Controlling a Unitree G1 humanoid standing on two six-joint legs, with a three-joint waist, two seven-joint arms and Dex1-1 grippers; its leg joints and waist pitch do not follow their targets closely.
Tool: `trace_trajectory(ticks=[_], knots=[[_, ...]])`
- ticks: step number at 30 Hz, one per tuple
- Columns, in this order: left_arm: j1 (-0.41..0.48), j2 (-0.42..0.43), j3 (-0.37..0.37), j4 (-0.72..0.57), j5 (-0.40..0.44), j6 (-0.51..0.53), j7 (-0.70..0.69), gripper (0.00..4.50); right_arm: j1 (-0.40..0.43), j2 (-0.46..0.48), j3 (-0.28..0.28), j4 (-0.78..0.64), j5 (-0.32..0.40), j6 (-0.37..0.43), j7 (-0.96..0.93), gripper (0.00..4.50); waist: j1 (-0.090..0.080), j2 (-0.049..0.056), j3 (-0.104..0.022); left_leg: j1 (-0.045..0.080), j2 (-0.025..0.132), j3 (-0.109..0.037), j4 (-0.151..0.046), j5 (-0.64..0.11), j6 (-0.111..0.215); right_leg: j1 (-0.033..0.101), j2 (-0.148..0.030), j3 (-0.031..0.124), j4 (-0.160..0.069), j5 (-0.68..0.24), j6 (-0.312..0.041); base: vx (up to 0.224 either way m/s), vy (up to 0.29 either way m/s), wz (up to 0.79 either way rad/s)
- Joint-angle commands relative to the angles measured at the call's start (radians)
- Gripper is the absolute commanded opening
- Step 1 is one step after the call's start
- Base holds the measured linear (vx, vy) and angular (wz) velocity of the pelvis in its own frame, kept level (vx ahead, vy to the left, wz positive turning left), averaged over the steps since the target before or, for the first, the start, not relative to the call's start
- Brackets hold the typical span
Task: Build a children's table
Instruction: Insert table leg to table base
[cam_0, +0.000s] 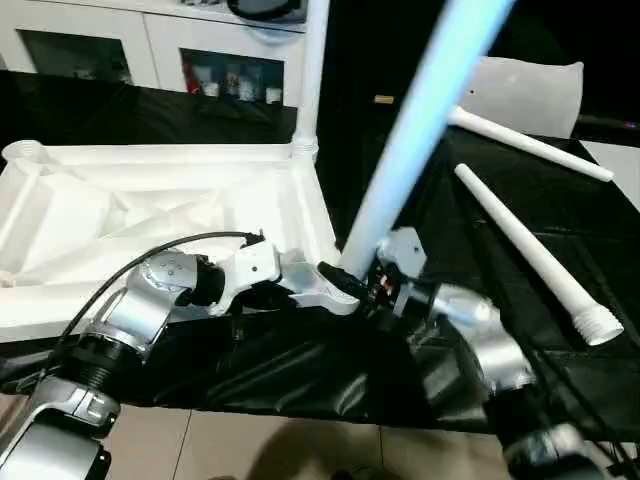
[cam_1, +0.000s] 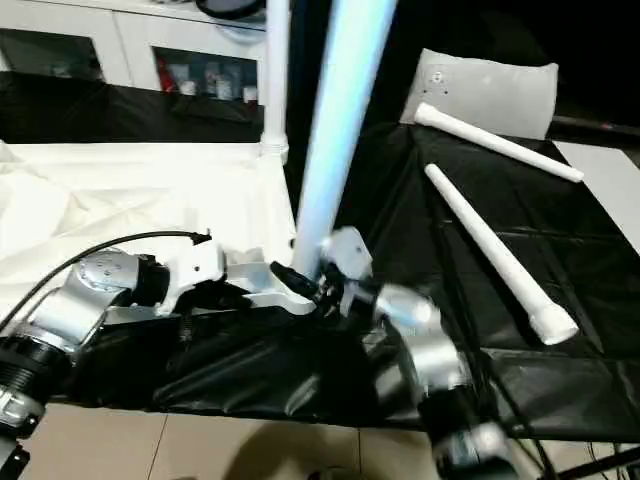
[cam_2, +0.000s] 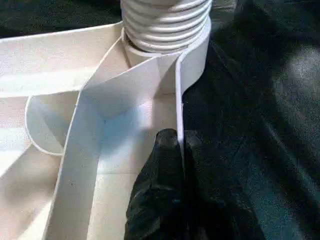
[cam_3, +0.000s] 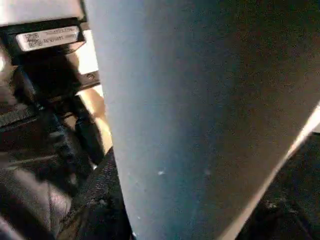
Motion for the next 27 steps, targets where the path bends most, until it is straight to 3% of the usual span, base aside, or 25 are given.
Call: trace_trajectory(ticks=[1,4,8,9,10,11,15,17,20,25,27], knots=[[-0.02,0.016,0.024,0.016,-0.002,-0.02,0.013,0.0,0.068,-0.01,0.088,0.099,-0.044,0.077,0.081,1.91,0.001,0.009,-0.035,-0.013,0.077,-0.011,-0.083,-0.106,0.098,0.048,-0.089,0.047,-0.07,-0.225,-0.243,0.0,0.0,0.0],[-0.02,0.016,0.024,0.016,-0.002,-0.02,0.013,0.0,0.068,-0.01,0.088,0.099,-0.044,0.077,0.081,1.91,0.001,0.008,-0.034,-0.014,0.079,-0.011,-0.085,-0.099,0.094,0.048,-0.089,0.047,-0.069,-0.215,-0.243,0.0,0.0,0.0],[-0.025,0.015,0.02,0.02,-0.006,-0.028,-0.001,0.0,0.061,-0.012,0.093,0.105,-0.039,0.084,0.105,1.91,0.0,0.009,-0.03,-0.013,0.08,-0.012,-0.09,-0.142,0.082,0.045,-0.09,0.048,-0.075,-0.284,-0.23,0.0,0.0,0.0],[-0.089,0.011,-0.014,0.083,0.009,-0.076,-0.064,0.0,0.048,-0.028,0.128,0.112,-0.037,0.083,0.201,1.91,0.0,0.016,-0.02,-0.013,0.078,-0.013,-0.093,-0.162,0.084,0.038,-0.089,0.049,-0.081,-0.313,-0.222,0.0,0.0,0.0],[-0.093,0.01,-0.015,0.087,0.01,-0.078,-0.067,0.0,0.047,-0.028,0.13,0.112,-0.037,0.082,0.206,1.91,0.0,0.013,-0.022,-0.01,0.075,-0.01,-0.092,-0.178,0.091,0.037,-0.085,0.049,-0.086,-0.333,-0.215,0.0,0.0,0.0],[-0.111,0.009,-0.024,0.104,0.015,-0.09,-0.082,0.0,0.044,-0.032,0.139,0.113,-0.037,0.082,0.228,1.91,0.003,0.015,-0.024,-0.003,0.081,-0.008,-0.091,-0.176,0.092,0.033,-0.088,0.05,-0.084,-0.316,-0.222,0.0,0.0,0.0],[-0.139,0.002,-0.039,0.153,0.03,-0.118,-0.094,0.0,0.029,-0.027,0.142,0.129,-0.033,0.078,0.258,1.91,0.006,0.018,-0.024,-0.011,0.087,-0.005,-0.091,-0.111,0.094,0.042,-0.091,0.047,-0.068,-0.18,-0.257,0.0,0.0,0.0],[-0.148,0.0,-0.039,0.171,0.036,-0.127,-0.089,0.0,0.023,-0.023,0.138,0.139,-0.036,0.075,0.264,1.91,0.005,0.016,-0.023,-0.012,0.085,-0.004,-0.091,-0.109,0.096,0.044,-0.092,0.046,-0.069,-0.169,-0.265,0.0,0.0,0.0],[-0.158,-0.003,-0.035,0.193,0.043,-0.129,-0.068,0.0,0.017,-0.02,0.134,0.146,-0.037,0.072,0.267,1.91,0.005,0.013,-0.02,-0.01,0.088,-0.005,-0.095,-0.145,0.086,0.043,-0.094,0.047,-0.075,-0.225,-0.259,0.0,0.0,0.0],[-0.17,-0.002,-0.019,0.241,0.047,-0.142,-0.035,0.0,0.011,-0.01,0.119,0.161,-0.039,0.068,0.264,1.91,0.007,0.017,-0.014,-0.006,0.093,-0.01,-0.103,-0.223,0.057,0.034,-0.099,0.052,-0.088,-0.381,-0.216,0.0,0.0,0.0],[-0.167,-0.002,-0.01,0.243,0.043,-0.135,-0.025,0.0,0.009,-0.005,0.111,0.166,-0.037,0.068,0.252,1.91,0.006,0.018,-0.014,-0.008,0.094,-0.011,-0.104,-0.22,0.054,0.035,-0.099,0.052,-0.088,-0.374,-0.215,0.0,0.0,0.0]])
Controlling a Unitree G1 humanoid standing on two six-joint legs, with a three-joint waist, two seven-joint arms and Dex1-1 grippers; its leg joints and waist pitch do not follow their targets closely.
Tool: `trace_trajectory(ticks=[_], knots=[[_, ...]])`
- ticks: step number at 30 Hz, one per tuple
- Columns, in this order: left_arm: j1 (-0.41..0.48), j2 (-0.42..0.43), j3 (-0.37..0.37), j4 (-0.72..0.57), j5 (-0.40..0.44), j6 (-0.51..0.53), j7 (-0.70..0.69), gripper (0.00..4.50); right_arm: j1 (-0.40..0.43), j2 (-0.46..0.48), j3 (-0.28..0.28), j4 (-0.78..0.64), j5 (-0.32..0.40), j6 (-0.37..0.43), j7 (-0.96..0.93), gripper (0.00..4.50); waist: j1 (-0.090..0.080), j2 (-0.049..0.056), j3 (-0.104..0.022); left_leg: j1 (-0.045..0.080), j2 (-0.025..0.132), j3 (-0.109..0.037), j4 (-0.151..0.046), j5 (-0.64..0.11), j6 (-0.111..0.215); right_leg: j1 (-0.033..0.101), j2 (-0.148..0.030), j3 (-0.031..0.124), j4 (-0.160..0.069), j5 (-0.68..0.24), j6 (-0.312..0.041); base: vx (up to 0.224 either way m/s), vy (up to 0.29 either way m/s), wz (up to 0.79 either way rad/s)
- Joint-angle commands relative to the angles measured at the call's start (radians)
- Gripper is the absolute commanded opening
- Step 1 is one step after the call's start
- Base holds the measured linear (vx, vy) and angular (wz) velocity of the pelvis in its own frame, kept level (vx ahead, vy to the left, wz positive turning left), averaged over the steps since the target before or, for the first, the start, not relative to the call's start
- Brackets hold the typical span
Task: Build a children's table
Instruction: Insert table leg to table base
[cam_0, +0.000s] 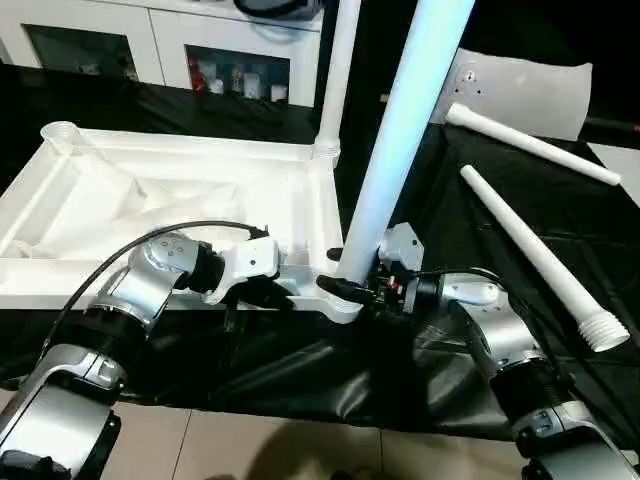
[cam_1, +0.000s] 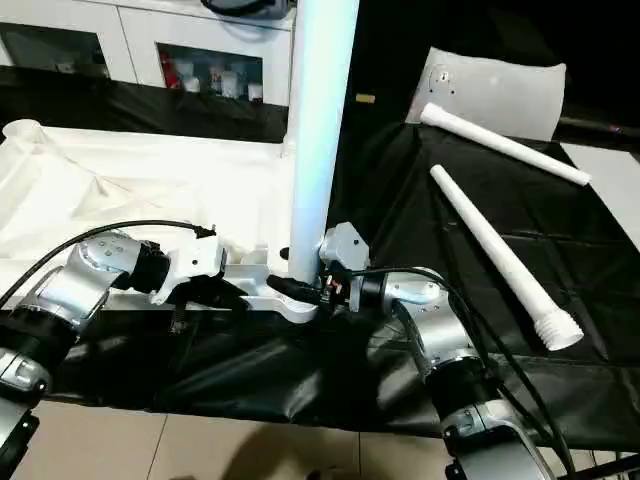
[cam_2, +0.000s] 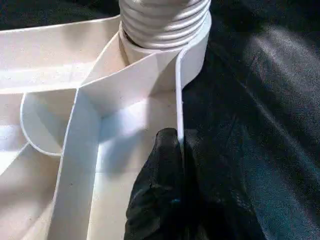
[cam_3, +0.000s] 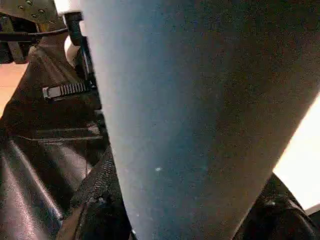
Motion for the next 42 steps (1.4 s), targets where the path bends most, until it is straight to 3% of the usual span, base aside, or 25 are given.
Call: trace_trajectory(ticks=[1,2,3,4,6,8,9,10,11,12,13,15,16,17,20,23,26,30,31,42], knots=[[-0.034,0.004,0.037,0.025,0.025,0.016,0.108,0.0,0.07,0.025,0.098,0.105,-0.055,0.065,0.055,1.91,-0.002,0.015,-0.02,-0.01,0.085,-0.022,-0.1,-0.216,0.057,0.032,-0.098,0.055,-0.085,-0.358,-0.218,0.0,0.0,0.0],[-0.017,0.007,0.058,-0.005,0.011,0.051,0.123,0.0,0.065,0.037,0.081,0.118,-0.061,0.063,0.004,1.91,-0.002,0.015,-0.019,-0.01,0.085,-0.022,-0.101,-0.223,0.056,0.032,-0.098,0.055,-0.085,-0.363,-0.217,0.0,0.0,0.0],[0.03,0.005,0.109,-0.101,-0.033,0.152,0.161,0.0,0.055,0.061,0.047,0.141,-0.07,0.067,-0.106,1.91,-0.002,0.018,-0.02,-0.01,0.086,-0.022,-0.101,-0.224,0.05,0.031,-0.101,0.056,-0.084,-0.363,-0.22,0.0,0.0,0.0],[0.047,0.004,0.127,-0.138,-0.05,0.19,0.172,0.0,0.051,0.07,0.036,0.15,-0.075,0.069,-0.146,1.91,-0.005,0.02,-0.017,-0.012,0.089,-0.024,-0.104,-0.231,0.028,0.028,-0.104,0.056,-0.081,-0.373,-0.232,0.0,0.0,0.0],[0.072,-0.004,0.152,-0.194,-0.065,0.247,0.205,0.0,0.047,0.081,0.024,0.16,-0.079,0.068,-0.191,1.91,-0.012,0.017,-0.014,-0.014,0.084,-0.027,-0.106,-0.262,0.024,0.028,-0.1,0.055,-0.089,-0.441,-0.207,0.0,0.0,0.0],[0.152,-0.035,0.207,-0.375,-0.093,0.411,0.292,0.0,0.026,0.124,-0.017,0.191,-0.081,0.078,-0.329,1.91,-0.028,0.017,-0.012,-0.023,0.089,-0.033,-0.11,-0.268,0.004,0.03,-0.105,0.057,-0.084,-0.454,-0.21,0.0,0.0,0.0],[0.155,-0.037,0.21,-0.382,-0.094,0.419,0.296,0.0,0.025,0.126,-0.019,0.192,-0.08,0.079,-0.334,1.91,-0.033,0.016,-0.013,-0.026,0.087,-0.033,-0.11,-0.264,0.007,0.032,-0.104,0.057,-0.086,-0.459,-0.207,0.0,0.0,0.0],[0.195,-0.074,0.231,-0.481,-0.102,0.511,0.347,0.0,0.005,0.154,-0.041,0.219,-0.081,0.084,-0.409,1.91,-0.038,0.014,-0.015,-0.018,0.085,-0.027,-0.105,-0.26,0.018,0.024,-0.099,0.058,-0.089,-0.451,-0.207,0.0,0.0,0.0],[0.217,-0.103,0.238,-0.537,-0.101,0.561,0.376,0.0,-0.008,0.171,-0.05,0.237,-0.083,0.085,-0.451,1.91,-0.042,0.017,-0.012,-0.023,0.087,-0.029,-0.106,-0.254,0.015,0.027,-0.101,0.058,-0.085,-0.435,-0.219,0.0,0.0,0.0],[0.257,-0.168,0.242,-0.64,-0.093,0.648,0.436,0.0,-0.034,0.202,-0.063,0.274,-0.089,0.088,-0.524,1.91,-0.043,0.011,-0.012,-0.025,0.083,-0.025,-0.103,-0.234,0.025,0.028,-0.1,0.059,-0.088,-0.426,-0.223,0.0,0.0,0.0],[0.271,-0.206,0.241,-0.678,-0.088,0.681,0.466,0.0,-0.049,0.216,-0.068,0.295,-0.092,0.093,-0.56,1.91,-0.044,0.006,-0.016,-0.024,0.079,-0.02,-0.098,-0.19,0.04,0.03,-0.098,0.06,-0.088,-0.4,-0.229,0.0,0.0,0.0],[0.284,-0.244,0.237,-0.714,-0.08,0.717,0.5,0.0,-0.065,0.231,-0.075,0.317,-0.092,0.101,-0.596,1.91,-0.039,0.009,-0.016,-0.024,0.072,-0.01,-0.092,-0.152,0.07,0.029,-0.09,0.06,-0.09,-0.359,-0.231,0.0,0.0,0.0],[0.291,-0.271,0.225,-0.74,-0.076,0.742,0.523,0.0,-0.081,0.243,-0.075,0.336,-0.098,0.108,-0.621,1.91,-0.04,0.001,-0.023,-0.029,0.07,-0.008,-0.09,-0.108,0.09,0.037,-0.09,0.059,-0.083,-0.3,-0.234,0.0,0.0,0.0],[0.292,-0.277,0.222,-0.746,-0.075,0.747,0.528,0.0,-0.084,0.245,-0.075,0.34,-0.099,0.11,-0.627,1.91,-0.04,0.001,-0.023,-0.029,0.07,-0.008,-0.09,-0.108,0.09,0.037,-0.09,0.059,-0.083,-0.3,-0.234,0.0,0.0,0.0],[0.284,-0.331,0.19,-0.731,-0.04,0.746,0.591,0.0,-0.123,0.27,-0.067,0.38,-0.113,0.129,-0.667,1.91,-0.034,-0.002,-0.025,-0.028,0.065,-0.001,-0.084,-0.028,0.147,0.038,-0.083,0.053,-0.073,-0.163,-0.258,0.0,0.0,0.0],[0.27,-0.307,0.176,-0.722,-0.002,0.759,0.629,0.0,-0.128,0.278,-0.055,0.392,-0.128,0.134,-0.674,1.91,-0.033,0.003,-0.026,-0.023,0.071,-0.001,-0.085,-0.027,0.17,0.034,-0.083,0.049,-0.072,-0.163,-0.262,0.0,0.0,0.0],[0.262,-0.301,0.186,-0.72,0.01,0.777,0.646,0.0,-0.133,0.284,-0.059,0.408,-0.136,0.13,-0.689,1.91,-0.036,0.004,-0.024,-0.021,0.074,-0.002,-0.09,-0.092,0.147,0.031,-0.085,0.049,-0.08,-0.25,-0.251,0.0,0.0,0.0],[0.256,-0.304,0.193,-0.727,0.014,0.8,0.665,0.0,-0.142,0.289,-0.077,0.43,-0.122,0.131,-0.692,1.91,-0.036,0.006,-0.026,-0.02,0.073,-0.003,-0.09,-0.112,0.122,0.031,-0.085,0.051,-0.079,-0.249,-0.24,0.0,0.0,0.0],[0.255,-0.302,0.195,-0.724,0.014,0.797,0.669,0.0,-0.141,0.291,-0.089,0.43,-0.106,0.133,-0.681,2.26,-0.036,0.005,-0.026,-0.021,0.073,-0.002,-0.09,-0.108,0.122,0.031,-0.085,0.051,-0.079,-0.241,-0.24,0.0,0.0,0.0],[0.239,-0.259,0.197,-0.661,0.023,0.739,0.66,0.0,-0.113,0.273,-0.128,0.395,-0.073,0.123,-0.641,3.28,-0.032,0.014,-0.034,-0.017,0.072,0.002,-0.081,-0.036,0.155,0.037,-0.083,0.05,-0.066,-0.107,-0.293,0.0,0.0,0.0]])
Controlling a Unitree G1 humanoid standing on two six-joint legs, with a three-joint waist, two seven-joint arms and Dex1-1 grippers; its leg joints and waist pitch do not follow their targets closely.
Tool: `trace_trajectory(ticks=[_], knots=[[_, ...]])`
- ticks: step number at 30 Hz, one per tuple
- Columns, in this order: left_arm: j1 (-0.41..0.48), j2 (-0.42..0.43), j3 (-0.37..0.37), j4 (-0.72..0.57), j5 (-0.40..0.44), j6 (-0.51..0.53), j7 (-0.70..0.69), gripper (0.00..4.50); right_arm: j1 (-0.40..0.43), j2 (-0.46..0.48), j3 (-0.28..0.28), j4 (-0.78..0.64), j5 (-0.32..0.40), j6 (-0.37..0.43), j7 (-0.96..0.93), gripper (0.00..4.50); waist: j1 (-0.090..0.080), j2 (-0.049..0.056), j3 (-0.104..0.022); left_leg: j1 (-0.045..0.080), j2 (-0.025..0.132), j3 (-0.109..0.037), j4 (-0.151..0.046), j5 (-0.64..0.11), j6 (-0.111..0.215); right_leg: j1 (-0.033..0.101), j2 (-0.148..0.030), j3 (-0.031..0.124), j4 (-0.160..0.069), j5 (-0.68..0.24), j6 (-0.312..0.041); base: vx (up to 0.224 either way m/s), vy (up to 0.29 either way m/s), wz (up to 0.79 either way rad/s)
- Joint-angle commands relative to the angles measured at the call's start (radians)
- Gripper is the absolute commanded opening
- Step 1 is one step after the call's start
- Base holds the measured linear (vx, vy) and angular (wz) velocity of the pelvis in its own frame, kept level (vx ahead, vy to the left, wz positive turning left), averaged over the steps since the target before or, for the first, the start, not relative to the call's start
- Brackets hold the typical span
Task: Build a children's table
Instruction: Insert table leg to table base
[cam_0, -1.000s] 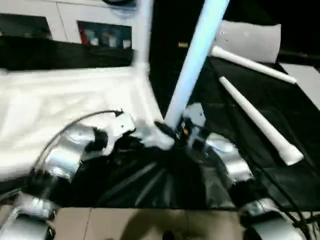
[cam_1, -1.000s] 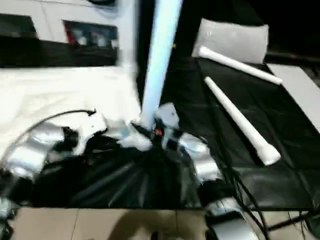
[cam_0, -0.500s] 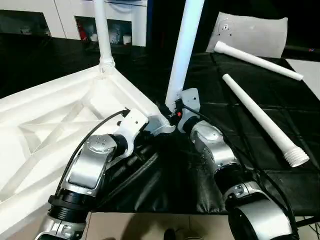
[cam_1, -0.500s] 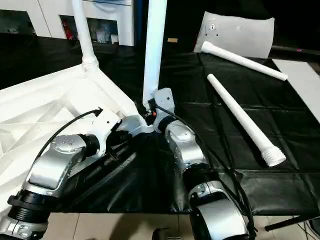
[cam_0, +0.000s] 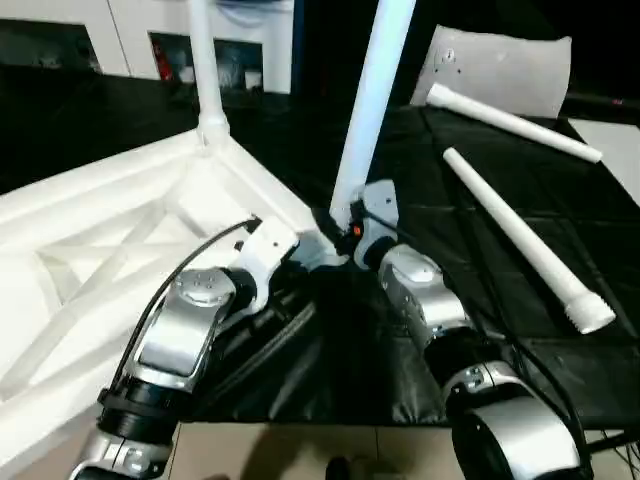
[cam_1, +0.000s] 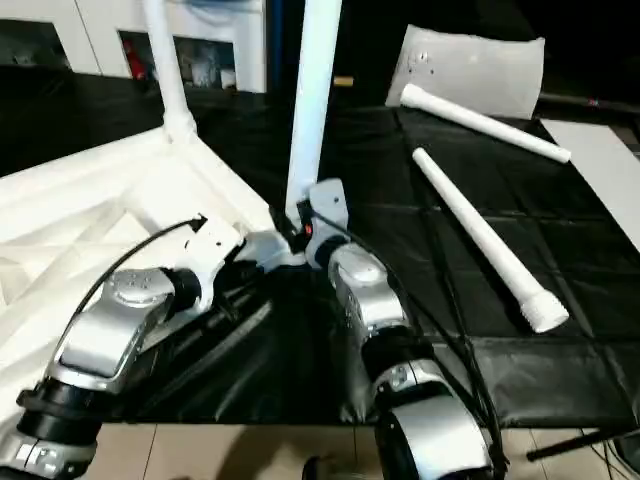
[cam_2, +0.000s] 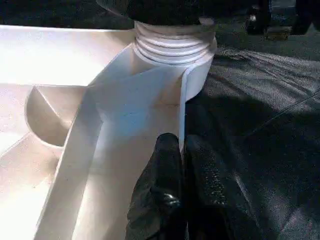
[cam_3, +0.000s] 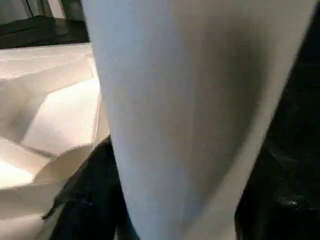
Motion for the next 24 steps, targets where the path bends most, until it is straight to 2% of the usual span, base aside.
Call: trace_trajectory(ticks=[1,3,4,5,6,8,10,11,12,13,16,17,19,21,23,24], knots=[[-0.048,0.005,0.02,0.017,-0.005,-0.07,0.024,0.0,0.085,0.003,0.028,0.069,-0.013,0.076,0.052,3.28,0.005,0.015,-0.048,-0.014,0.07,-0.015,-0.066,-0.036,0.155,0.054,-0.08,0.046,-0.059,-0.104,-0.289,0.0,0.0,0.0],[-0.053,0.015,0.022,0.036,-0.007,-0.09,0.017,0.0,0.104,-0.012,0.026,0.046,-0.016,0.062,0.069,3.53,0.009,0.015,-0.047,-0.015,0.071,-0.015,-0.065,-0.035,0.158,0.055,-0.082,0.046,-0.06,-0.1,-0.286,0.0,0.0,0.0],[-0.058,0.029,0.019,0.054,-0.009,-0.118,0.002,0.0,0.128,-0.022,0.01,0.013,0.014,0.085,0.114,3.64,0.006,0.014,-0.047,-0.015,0.073,-0.016,-0.066,-0.045,0.157,0.054,-0.083,0.045,-0.06,-0.119,-0.29,0.0,0.0,0.0],[-0.058,0.029,0.019,0.055,-0.009,-0.119,0.001,0.0,0.128,-0.022,0.009,0.013,0.014,0.085,0.114,3.64,0.008,0.015,-0.044,-0.016,0.073,-0.016,-0.067,-0.075,0.153,0.054,-0.085,0.047,-0.067,-0.165,-0.283,0.0,0.0,0.0],[-0.063,0.057,0.007,0.084,-0.003,-0.172,-0.025,0.0,0.158,-0.05,0.015,-0.031,0.008,0.085,0.125,3.73,0.01,0.017,-0.042,-0.014,0.073,-0.017,-0.07,-0.095,0.14,0.052,-0.084,0.046,-0.072,-0.208,-0.269,0.0,0.0,0.0],[-0.067,0.077,0.001,0.111,-0.003,-0.206,-0.045,0.0,0.186,-0.074,0.017,-0.072,0.012,0.089,0.141,3.97,0.01,0.017,-0.045,-0.01,0.074,-0.015,-0.069,-0.11,0.125,0.05,-0.083,0.047,-0.072,-0.225,-0.256,0.0,0.0,0.0],[-0.071,0.085,0.003,0.126,-0.009,-0.222,-0.054,0.0,0.202,-0.087,0.009,-0.099,0.027,0.097,0.155,4.14,0.01,0.018,-0.046,-0.013,0.071,-0.013,-0.069,-0.108,0.116,0.052,-0.08,0.047,-0.073,-0.23,-0.253,0.0,0.0,0.0],[-0.08,0.106,-0.003,0.154,-0.018,-0.263,-0.082,0.0,0.229,-0.115,-0.01,-0.15,0.046,0.108,0.173,4.14,0.014,0.016,-0.052,-0.015,0.075,-0.012,-0.065,-0.086,0.115,0.054,-0.087,0.047,-0.069,-0.193,-0.253,0.0,0.0,0.0],[-0.084,0.123,-0.011,0.172,-0.021,-0.297,-0.108,0.0,0.24,-0.13,-0.023,-0.175,0.056,0.113,0.178,4.24,0.013,0.013,-0.05,-0.016,0.071,-0.013,-0.066,-0.057,0.127,0.058,-0.08,0.045,-0.065,-0.154,-0.25,0.0,0.0,0.0],[-0.088,0.141,-0.021,0.19,-0.023,-0.329,-0.14,0.0,0.249,-0.146,-0.035,-0.198,0.066,0.108,0.193,4.35,0.011,0.014,-0.052,-0.013,0.073,-0.013,-0.065,-0.038,0.132,0.056,-0.08,0.045,-0.06,-0.128,-0.258,0.0,0.0,0.0],[-0.1,0.18,-0.041,0.241,-0.031,-0.408,-0.22,0.0,0.271,-0.192,-0.055,-0.277,0.093,0.116,0.244,4.49,0.016,0.015,-0.06,-0.014,0.068,-0.009,-0.054,0.055,0.172,0.061,-0.079,0.044,-0.044,-0.002,-0.286,0.0,0.0,0.0],[-0.106,0.189,-0.046,0.257,-0.029,-0.425,-0.234,0.0,0.274,-0.207,-0.053,-0.295,0.095,0.115,0.265,4.49,0.017,0.015,-0.061,-0.015,0.067,-0.007,-0.049,0.101,0.197,0.06,-0.076,0.042,-0.038,0.067,-0.301,0.0,0.0,0.0],[-0.113,0.204,-0.057,0.282,-0.026,-0.461,-0.261,0.0,0.272,-0.23,-0.051,-0.311,0.095,0.125,0.285,4.49,0.018,0.012,-0.064,-0.021,0.064,-0.006,-0.041,0.133,0.225,0.061,-0.078,0.042,-0.031,0.113,-0.314,0.0,0.0,0.0],[-0.119,0.22,-0.069,0.307,-0.031,-0.503,-0.307,0.0,0.269,-0.261,-0.042,-0.336,0.099,0.131,0.336,4.49,0.019,0.012,-0.059,-0.021,0.067,-0.004,-0.042,0.095,0.23,0.056,-0.081,0.04,-0.038,0.058,-0.321,0.0,0.0,0.0],[-0.13,0.236,-0.088,0.351,-0.05,-0.58,-0.398,0.0,0.26,-0.324,-0.01,-0.368,0.102,0.105,0.457,4.49,0.025,0.011,-0.057,-0.018,0.072,-0.004,-0.046,0.031,0.201,0.056,-0.082,0.04,-0.045,-0.045,-0.307,0.0,0.0,0.0],[-0.135,0.24,-0.094,0.367,-0.053,-0.606,-0.421,0.0,0.257,-0.342,0.0,-0.378,0.104,0.106,0.492,4.49,0.029,0.013,-0.055,-0.016,0.071,-0.005,-0.047,0.019,0.196,0.054,-0.081,0.039,-0.048,-0.065,-0.302,0.0,0.0,0.0]])
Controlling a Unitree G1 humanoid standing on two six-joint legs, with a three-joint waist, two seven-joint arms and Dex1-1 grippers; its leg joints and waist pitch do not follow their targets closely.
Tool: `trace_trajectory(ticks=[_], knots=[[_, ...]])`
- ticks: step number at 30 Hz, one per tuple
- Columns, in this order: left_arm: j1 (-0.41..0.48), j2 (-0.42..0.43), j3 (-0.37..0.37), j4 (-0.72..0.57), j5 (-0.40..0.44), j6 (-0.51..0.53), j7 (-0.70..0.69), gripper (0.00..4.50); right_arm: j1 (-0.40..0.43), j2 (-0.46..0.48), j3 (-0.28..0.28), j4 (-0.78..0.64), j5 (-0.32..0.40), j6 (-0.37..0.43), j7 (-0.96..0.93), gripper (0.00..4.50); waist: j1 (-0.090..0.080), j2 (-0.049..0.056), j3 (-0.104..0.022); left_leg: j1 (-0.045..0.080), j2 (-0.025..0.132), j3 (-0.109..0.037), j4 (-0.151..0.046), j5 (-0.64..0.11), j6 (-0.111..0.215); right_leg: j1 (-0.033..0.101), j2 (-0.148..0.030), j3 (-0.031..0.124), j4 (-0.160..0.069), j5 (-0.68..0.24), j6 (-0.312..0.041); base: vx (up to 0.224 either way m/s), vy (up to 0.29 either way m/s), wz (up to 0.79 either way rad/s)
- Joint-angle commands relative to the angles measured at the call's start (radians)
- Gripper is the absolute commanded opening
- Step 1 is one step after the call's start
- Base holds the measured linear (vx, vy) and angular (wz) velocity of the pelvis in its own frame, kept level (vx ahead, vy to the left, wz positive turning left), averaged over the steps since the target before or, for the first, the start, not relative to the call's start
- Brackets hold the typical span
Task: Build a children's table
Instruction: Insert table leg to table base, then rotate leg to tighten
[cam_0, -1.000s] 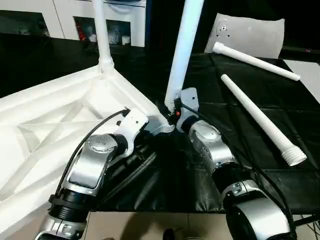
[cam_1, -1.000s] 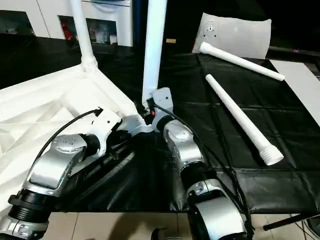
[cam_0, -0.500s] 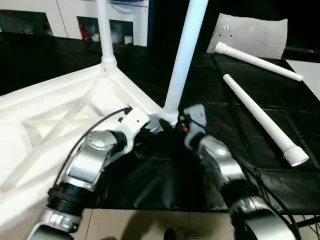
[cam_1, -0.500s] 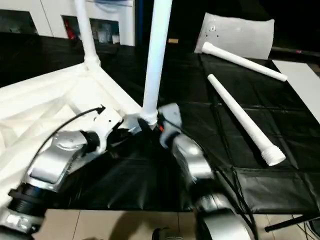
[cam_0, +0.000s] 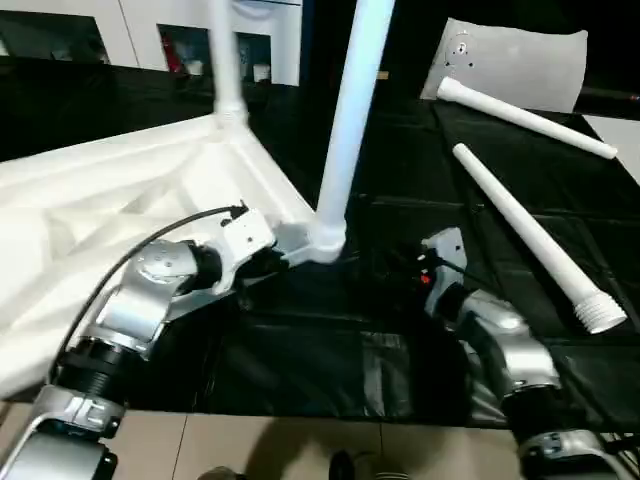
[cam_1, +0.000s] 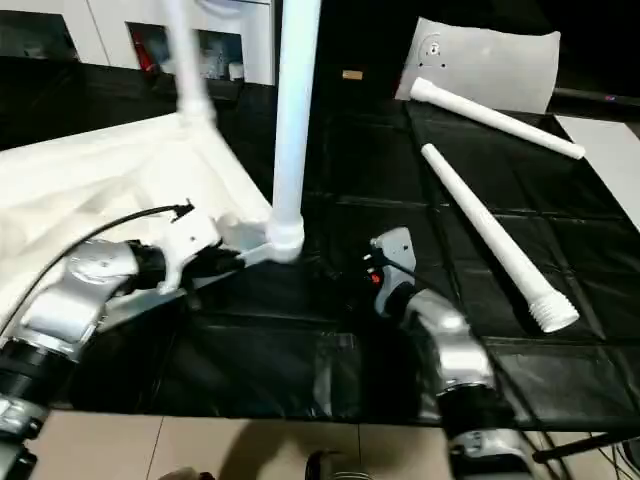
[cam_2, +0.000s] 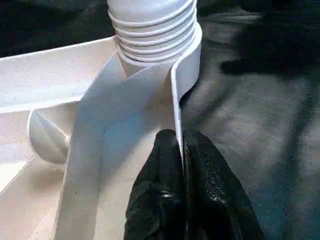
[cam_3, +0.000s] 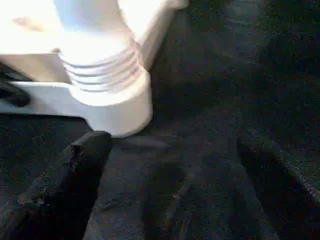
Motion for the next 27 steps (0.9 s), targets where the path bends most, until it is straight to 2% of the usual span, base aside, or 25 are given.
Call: trace_trajectory(ticks=[1,2,4,10,11,17,18,23,24,27], knots=[[-0.013,0.006,-0.048,0.034,-0.013,-0.081,-0.091,0.0,-0.016,-0.039,0.027,-0.05,0.011,-0.004,0.107,4.49,0.004,0.001,-0.061,0.002,0.063,-0.008,-0.06,-0.003,0.183,0.072,-0.079,0.045,-0.061,-0.087,-0.286,0.0,0.0,0.0],[-0.018,0.007,-0.054,0.046,-0.014,-0.1,-0.11,0.0,-0.019,-0.052,0.037,-0.059,0.014,0.003,0.137,4.49,0.007,0.002,-0.06,0.004,0.065,-0.008,-0.061,-0.018,0.173,0.068,-0.081,0.046,-0.061,-0.103,-0.28,0.0,0.0,0.0],[-0.03,0.005,-0.069,0.079,-0.021,-0.151,-0.158,0.0,-0.031,-0.08,0.059,-0.075,0.013,0.024,0.199,4.49,0.009,0.002,-0.063,0.005,0.068,-0.009,-0.06,-0.015,0.16,0.069,-0.084,0.046,-0.057,-0.1,-0.277,0.0,0.0,0.0],[-0.049,-0.002,-0.093,0.117,-0.032,-0.213,-0.244,0.0,-0.07,-0.122,0.102,-0.072,0.01,0.059,0.317,4.49,0.027,-0.004,-0.069,0.007,0.065,-0.006,-0.054,0.049,0.176,0.07,-0.083,0.043,-0.044,-0.013,-0.297,0.0,0.0,0.0],[-0.06,-0.004,-0.103,0.135,-0.035,-0.243,-0.271,0.0,-0.088,-0.129,0.114,-0.056,0.004,0.053,0.344,4.49,0.027,-0.009,-0.071,0.006,0.066,-0.006,-0.052,0.051,0.179,0.071,-0.085,0.043,-0.044,-0.014,-0.296,0.0,0.0,0.0],[-0.078,-0.015,-0.118,0.165,-0.032,-0.292,-0.32,0.0,-0.14,-0.113,0.13,0.022,-0.019,0.032,0.36,4.49,0.03,-0.012,-0.075,0.006,0.067,-0.007,-0.05,0.056,0.164,0.073,-0.089,0.042,-0.041,-0.029,-0.294,0.0,0.0,0.0],[-0.079,-0.017,-0.119,0.165,-0.032,-0.292,-0.323,0.0,-0.144,-0.111,0.132,0.029,-0.018,0.033,0.365,4.15,0.03,-0.014,-0.076,0.007,0.067,-0.006,-0.049,0.068,0.165,0.073,-0.087,0.041,-0.038,-0.007,-0.297,0.0,0.0,0.0],[-0.081,-0.023,-0.124,0.17,-0.032,-0.305,-0.334,0.0,-0.163,-0.09,0.146,0.068,-0.021,0.021,0.389,3.96,0.034,-0.018,-0.079,0.005,0.067,-0.006,-0.046,0.093,0.18,0.075,-0.089,0.039,-0.033,0.017,-0.306,0.0,0.0,0.0],[-0.08,-0.023,-0.124,0.171,-0.032,-0.307,-0.335,0.0,-0.165,-0.088,0.148,0.073,-0.022,0.019,0.391,3.72,0.034,-0.018,-0.079,0.006,0.067,-0.006,-0.046,0.094,0.181,0.074,-0.089,0.039,-0.033,0.016,-0.307,0.0,0.0,0.0],[-0.079,-0.021,-0.13,0.173,-0.029,-0.317,-0.342,0.0,-0.178,-0.074,0.154,0.099,-0.027,0.006,0.395,3.63,0.037,-0.019,-0.078,0.003,0.067,-0.006,-0.045,0.08,0.172,0.075,-0.09,0.039,-0.034,-0.013,-0.299,0.0,0.0,0.0]])
